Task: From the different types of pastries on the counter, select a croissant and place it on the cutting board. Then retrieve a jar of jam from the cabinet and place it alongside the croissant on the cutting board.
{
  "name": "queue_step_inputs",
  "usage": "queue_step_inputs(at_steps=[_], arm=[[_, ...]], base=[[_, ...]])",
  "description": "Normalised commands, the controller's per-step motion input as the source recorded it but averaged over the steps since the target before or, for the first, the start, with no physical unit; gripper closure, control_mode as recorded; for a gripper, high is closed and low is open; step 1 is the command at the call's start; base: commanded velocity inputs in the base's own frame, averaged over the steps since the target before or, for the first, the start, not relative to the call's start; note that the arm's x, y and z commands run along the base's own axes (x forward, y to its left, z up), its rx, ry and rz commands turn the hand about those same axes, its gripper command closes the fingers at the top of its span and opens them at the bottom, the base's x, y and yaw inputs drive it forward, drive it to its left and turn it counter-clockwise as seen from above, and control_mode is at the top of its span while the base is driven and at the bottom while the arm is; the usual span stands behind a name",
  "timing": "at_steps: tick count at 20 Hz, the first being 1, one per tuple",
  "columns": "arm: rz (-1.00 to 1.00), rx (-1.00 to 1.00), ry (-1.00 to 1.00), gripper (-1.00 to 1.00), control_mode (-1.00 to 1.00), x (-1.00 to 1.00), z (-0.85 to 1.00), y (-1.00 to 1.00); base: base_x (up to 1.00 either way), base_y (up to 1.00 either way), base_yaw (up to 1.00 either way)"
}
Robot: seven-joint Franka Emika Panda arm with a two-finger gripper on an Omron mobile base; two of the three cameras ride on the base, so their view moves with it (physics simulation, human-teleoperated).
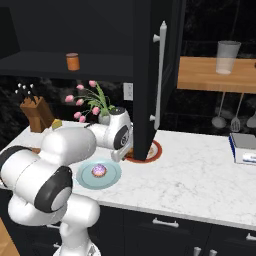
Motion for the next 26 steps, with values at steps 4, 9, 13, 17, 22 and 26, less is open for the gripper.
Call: queue_step_inputs(at_steps=[4,9,13,17,22,26], arm=[[0.0,0.01,0.01,1.0,-1.0,-0.75,0.32,0.14],[0.0,0.02,0.03,1.0,-1.0,-0.22,0.81,0.2],[0.02,0.0,0.0,1.0,-1.0,-0.17,0.39,0.55],[0.06,-0.01,0.0,1.0,-1.0,-0.14,0.17,0.6],[0.08,0.0,-0.04,1.0,-1.0,-0.33,0.18,0.43],[0.07,0.0,0.02,1.0,-1.0,-0.03,0.08,0.47]], base=[[0.0,0.0,0.0],[0.0,0.0,0.0],[0.0,0.0,0.0],[0.0,0.0,0.0],[0.0,0.0,0.0],[0.0,0.0,0.0]])
